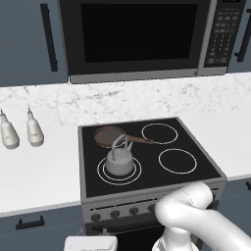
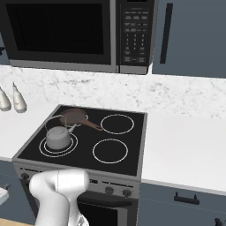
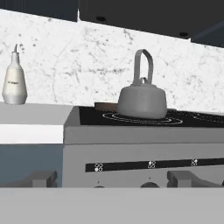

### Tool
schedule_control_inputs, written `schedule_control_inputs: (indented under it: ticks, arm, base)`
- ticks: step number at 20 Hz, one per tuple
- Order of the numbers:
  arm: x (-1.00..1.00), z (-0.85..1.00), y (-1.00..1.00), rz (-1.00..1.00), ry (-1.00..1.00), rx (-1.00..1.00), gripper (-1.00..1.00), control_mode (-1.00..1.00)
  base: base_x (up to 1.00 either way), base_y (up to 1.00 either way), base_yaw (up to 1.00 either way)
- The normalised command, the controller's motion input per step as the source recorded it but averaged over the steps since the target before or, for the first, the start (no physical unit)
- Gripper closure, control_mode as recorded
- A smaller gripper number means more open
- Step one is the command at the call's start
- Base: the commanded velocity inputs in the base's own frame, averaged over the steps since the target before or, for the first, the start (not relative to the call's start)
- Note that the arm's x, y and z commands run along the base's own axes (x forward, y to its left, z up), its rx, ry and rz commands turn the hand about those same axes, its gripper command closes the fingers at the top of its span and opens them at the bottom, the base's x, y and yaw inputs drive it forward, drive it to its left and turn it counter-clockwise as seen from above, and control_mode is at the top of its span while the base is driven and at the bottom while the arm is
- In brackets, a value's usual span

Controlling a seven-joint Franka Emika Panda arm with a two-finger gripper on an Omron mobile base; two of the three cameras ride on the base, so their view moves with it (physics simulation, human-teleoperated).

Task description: Pick the kettle from the counter and place it on a stove burner. Then turn the burner on.

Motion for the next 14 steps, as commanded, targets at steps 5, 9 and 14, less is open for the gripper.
schedule_control_inputs:
  ticks: [5,9,14]
  arm:
    - [0.31,-0.1,-0.2,0.02,-0.02,0.0,-1.0,-1.0]
    - [0.26,-0.13,-0.36,0.1,0.0,0.0,-1.0,-1.0]
    - [0.01,-0.21,-0.14,0.12,-0.01,0.0,-1.0,-1.0]
  base:
    - [0.0,0.0,0.0]
    - [0.0,0.0,0.0]
    - [0.0,0.0,0.0]
